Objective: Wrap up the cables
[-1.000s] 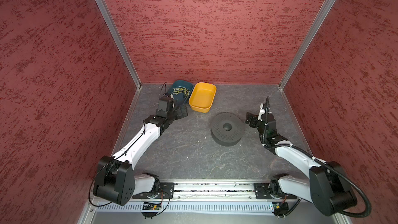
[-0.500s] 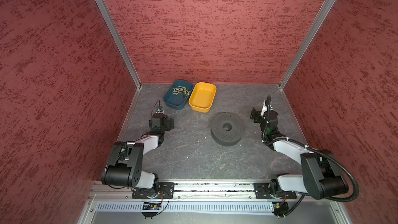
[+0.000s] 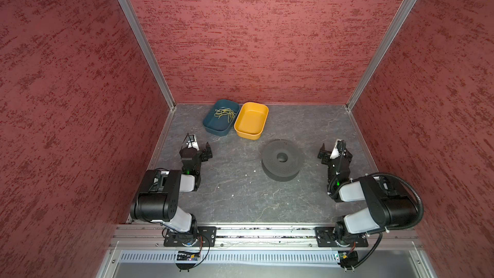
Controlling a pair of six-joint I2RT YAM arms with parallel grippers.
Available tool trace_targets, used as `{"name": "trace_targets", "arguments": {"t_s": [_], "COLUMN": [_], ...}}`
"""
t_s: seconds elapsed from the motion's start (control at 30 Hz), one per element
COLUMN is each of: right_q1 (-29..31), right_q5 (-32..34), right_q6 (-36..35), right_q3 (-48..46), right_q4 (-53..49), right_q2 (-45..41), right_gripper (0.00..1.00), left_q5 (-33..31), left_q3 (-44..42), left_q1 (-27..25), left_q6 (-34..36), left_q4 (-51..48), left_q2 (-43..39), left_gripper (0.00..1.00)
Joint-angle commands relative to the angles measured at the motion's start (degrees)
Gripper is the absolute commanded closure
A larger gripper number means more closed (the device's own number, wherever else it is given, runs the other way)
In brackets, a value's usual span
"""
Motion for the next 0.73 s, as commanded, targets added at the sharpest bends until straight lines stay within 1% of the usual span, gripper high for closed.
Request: {"name": "trace_targets", "arguments": {"t_s": [0.0, 0.03, 0.07, 0.1, 0.13, 0.2, 0.47, 0.5, 0.6, 0.7], "right_q1": [-1.87, -2.01, -2.46, -2.61, -2.78, -2.71, -2.77, -2.77, -3.96, -4.03], "right_q5": [-7.32, -7.7, -6.84, -4.52, -4.61, -4.54, -5.0, -7.47, -10.06, -9.89], "right_q6": [0.4, 1.21, 2.01, 2.66, 3.23, 2.68, 2.83, 2.01, 2.65, 2.6], "right_q3": [0.79, 2.69, 5.01, 5.97, 5.61, 5.49, 5.86, 5.93, 6.65, 6.21], "right_q4": [10.11, 1.99, -1.04, -1.0, -2.3, -0.61, -1.82, -1.75, -3.58, -2.8], "right_q2": [3.38, 1.06, 1.05, 2.36, 1.38, 1.95, 1.76, 1.96, 1.72, 1.57], "right_gripper": [0.02, 0.02, 0.01, 0.01, 0.01, 0.01, 0.01, 0.01, 0.01, 0.01], "left_q5": [-0.81, -0.72, -0.72, -0.72, -0.72, -0.67, -0.48, -0.48, -0.45, -0.48], "left_q3": [0.82, 0.78, 0.82, 0.86, 0.82, 0.86, 0.99, 0.99, 0.99, 0.99], "left_q1": [0.08, 0.14, 0.08, 0.12, 0.09, 0.14, -0.06, -0.07, -0.02, -0.03], "left_q6": [-0.67, -0.65, -0.58, -0.58, -0.57, -0.54, -0.31, -0.31, -0.35, -0.32], "left_q4": [2.94, 3.11, 2.77, 2.85, 2.85, 2.89, 2.63, 2.63, 2.63, 2.63], "left_q2": [-0.38, -0.29, -0.29, -0.34, -0.36, -0.35, -0.26, -0.29, -0.29, -0.26], "left_gripper": [0.0, 0.01, 0.01, 0.0, 0.01, 0.01, 0.0, 0.0, 0.01, 0.01]}}
